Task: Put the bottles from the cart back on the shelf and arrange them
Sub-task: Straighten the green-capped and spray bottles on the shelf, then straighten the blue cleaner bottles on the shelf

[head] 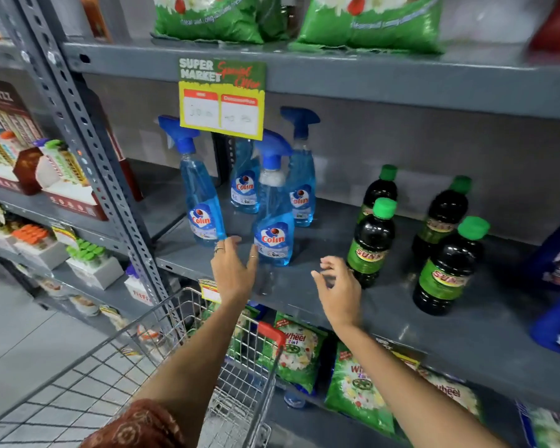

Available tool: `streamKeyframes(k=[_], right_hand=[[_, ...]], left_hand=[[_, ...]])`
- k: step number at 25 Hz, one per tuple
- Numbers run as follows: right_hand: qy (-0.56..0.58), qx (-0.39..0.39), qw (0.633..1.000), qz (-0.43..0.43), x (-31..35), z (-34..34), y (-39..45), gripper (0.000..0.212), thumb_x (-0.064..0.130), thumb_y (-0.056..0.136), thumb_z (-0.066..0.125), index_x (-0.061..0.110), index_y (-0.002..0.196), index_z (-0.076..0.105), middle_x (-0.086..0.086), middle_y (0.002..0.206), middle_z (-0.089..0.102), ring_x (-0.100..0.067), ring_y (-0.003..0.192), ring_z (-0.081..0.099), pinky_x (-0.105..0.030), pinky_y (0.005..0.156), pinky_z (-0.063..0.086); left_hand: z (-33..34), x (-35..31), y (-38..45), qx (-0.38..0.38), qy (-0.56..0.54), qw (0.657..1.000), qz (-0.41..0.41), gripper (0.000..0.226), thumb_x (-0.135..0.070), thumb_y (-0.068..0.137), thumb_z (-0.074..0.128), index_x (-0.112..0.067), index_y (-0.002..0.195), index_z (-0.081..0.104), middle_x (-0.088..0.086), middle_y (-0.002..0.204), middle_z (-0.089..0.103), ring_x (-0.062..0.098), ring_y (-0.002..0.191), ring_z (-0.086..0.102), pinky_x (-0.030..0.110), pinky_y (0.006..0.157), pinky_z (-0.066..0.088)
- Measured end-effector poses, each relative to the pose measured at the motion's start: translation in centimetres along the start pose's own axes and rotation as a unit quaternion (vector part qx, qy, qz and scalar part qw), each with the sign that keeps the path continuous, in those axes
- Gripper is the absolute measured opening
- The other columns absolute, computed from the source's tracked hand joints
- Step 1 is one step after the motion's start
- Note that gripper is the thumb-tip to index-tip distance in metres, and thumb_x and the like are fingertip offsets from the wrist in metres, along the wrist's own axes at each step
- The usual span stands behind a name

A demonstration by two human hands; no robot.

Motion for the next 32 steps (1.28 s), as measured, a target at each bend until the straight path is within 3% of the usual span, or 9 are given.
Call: streamKeyframes(k=[4,9,16,21,23,26,29,32], right_hand=[[-0.054,-0.038,0.997,-0.033,-1.5,-8.2,-1.0,0.015,0.003,0.077,0.070,0.000,0.090,0.065,-0.015,0.080,0.071,-0.031,0.071,0.068,-0.035,0.066,0.054],[-0.147,-0.112,0.982,-0.046,-4.9,-19.9,-1.8,0.015,0.004,0.073,0.073,0.003,0.084,0.064,-0.013,0.071,0.067,-0.033,0.067,0.063,-0.033,0.057,0.049],[-0.249,-0.205,0.947,0.007,-10.9,-33.0,-3.2,0.014,-0.002,0.072,0.070,0.001,0.083,0.061,-0.019,0.082,0.066,-0.039,0.080,0.063,-0.040,0.062,0.054],[-0.284,-0.237,0.929,0.024,-14.1,-38.9,-3.7,0.019,-0.002,0.072,0.069,0.004,0.088,0.059,-0.018,0.088,0.063,-0.039,0.084,0.060,-0.041,0.067,0.052],[-0.279,-0.267,0.921,0.055,-15.9,-41.3,-3.9,0.025,0.002,0.073,0.068,0.004,0.096,0.056,-0.020,0.098,0.060,-0.041,0.091,0.056,-0.043,0.075,0.049],[-0.256,-0.315,0.906,0.122,-19.0,-44.7,-4.4,0.047,0.007,0.072,0.070,0.001,0.112,0.046,-0.026,0.120,0.050,-0.043,0.110,0.046,-0.050,0.086,0.048],[-0.199,-0.344,0.901,0.172,-21.7,-47.3,-4.3,0.078,0.010,0.067,0.077,-0.005,0.129,0.033,-0.029,0.139,0.032,-0.044,0.126,0.031,-0.052,0.105,0.034],[-0.126,-0.338,0.910,0.205,-24.0,-48.6,-3.8,0.101,0.012,0.062,0.083,-0.002,0.139,0.018,-0.028,0.146,0.022,-0.040,0.135,0.024,-0.044,0.112,0.027]], left_hand=[[2.3,-6.6,-3.6,0.040,-0.044,0.998,0.000,0.032,-0.033,0.085,0.057,-0.006,0.100,0.054,0.017,0.092,0.062,0.033,0.087,0.057,0.040,0.077,0.043],[5.9,-16.2,-9.4,0.055,-0.114,0.989,0.075,0.023,-0.027,0.084,0.060,-0.005,0.087,0.057,0.006,0.069,0.053,0.031,0.074,0.055,0.030,0.065,0.033],[12.4,-25.5,-18.1,0.123,-0.144,0.973,0.133,0.017,-0.020,0.085,0.057,-0.003,0.086,0.057,0.014,0.072,0.059,0.034,0.076,0.056,0.033,0.063,0.032],[16.8,-29.1,-23.1,0.175,-0.177,0.958,0.142,0.020,-0.019,0.084,0.060,-0.002,0.092,0.056,0.018,0.081,0.062,0.036,0.080,0.058,0.042,0.071,0.045],[19.1,-30.1,-25.1,0.221,-0.201,0.947,0.121,0.035,-0.022,0.081,0.064,-0.001,0.106,0.052,0.017,0.098,0.059,0.034,0.094,0.056,0.043,0.082,0.048],[22.8,-31.7,-28.5,0.318,-0.225,0.918,0.078,0.080,-0.032,0.071,0.074,-0.004,0.133,0.033,0.014,0.131,0.044,0.027,0.124,0.041,0.038,0.104,0.040],[25.3,-33.1,-30.9,0.361,-0.268,0.893,0.024,0.109,-0.033,0.055,0.085,-0.015,0.140,0.019,0.010,0.135,0.037,0.024,0.125,0.041,0.040,0.106,0.041],[26.7,-33.3,-31.6,0.322,-0.282,0.904,-0.021,0.122,-0.023,0.049,0.089,-0.018,0.143,0.011,0.012,0.139,0.032,0.027,0.128,0.037,0.042,0.111,0.035]])
Point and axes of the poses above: each hand's wrist, its own y-axis towards the middle knuckle, its own z-axis out of the palm, x = y × z, the point moved 8 cm from there along y, towards the middle knuckle
